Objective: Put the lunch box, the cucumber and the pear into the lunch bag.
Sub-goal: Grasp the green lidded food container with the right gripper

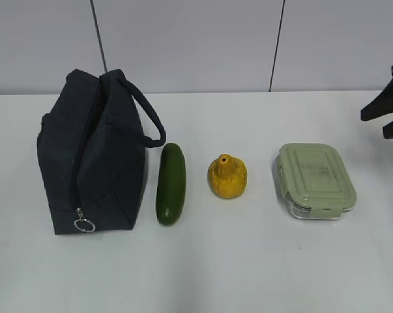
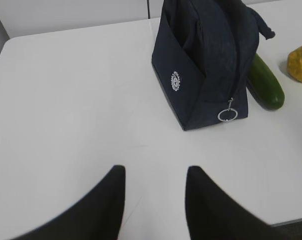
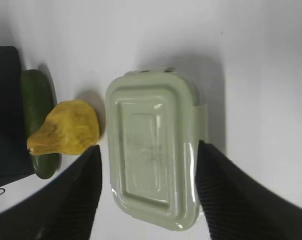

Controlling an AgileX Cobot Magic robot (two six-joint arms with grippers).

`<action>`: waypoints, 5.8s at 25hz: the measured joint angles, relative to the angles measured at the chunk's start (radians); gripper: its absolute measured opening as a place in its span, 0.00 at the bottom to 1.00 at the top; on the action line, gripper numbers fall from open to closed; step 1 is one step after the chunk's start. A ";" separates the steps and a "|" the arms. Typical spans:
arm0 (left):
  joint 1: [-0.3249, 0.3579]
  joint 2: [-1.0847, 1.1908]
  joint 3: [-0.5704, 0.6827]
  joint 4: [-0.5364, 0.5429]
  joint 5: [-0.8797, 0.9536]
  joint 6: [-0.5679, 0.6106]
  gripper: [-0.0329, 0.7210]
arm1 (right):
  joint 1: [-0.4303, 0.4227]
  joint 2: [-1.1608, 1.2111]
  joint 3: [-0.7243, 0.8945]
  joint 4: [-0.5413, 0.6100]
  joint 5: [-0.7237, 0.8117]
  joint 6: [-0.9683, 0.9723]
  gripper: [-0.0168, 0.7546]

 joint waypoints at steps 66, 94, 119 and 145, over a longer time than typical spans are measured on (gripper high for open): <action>0.000 0.000 0.000 0.000 0.000 0.000 0.36 | -0.038 0.354 -0.008 0.215 0.121 -0.555 0.82; 0.000 0.000 0.000 0.000 0.000 0.000 0.36 | -0.021 0.365 -0.010 0.286 0.117 -0.557 0.79; 0.000 0.000 0.000 0.000 0.000 0.000 0.36 | 0.008 0.365 0.000 0.232 0.111 -0.485 0.79; 0.000 0.000 0.000 0.000 0.000 0.000 0.36 | 0.041 0.365 0.000 0.242 0.130 -0.496 0.57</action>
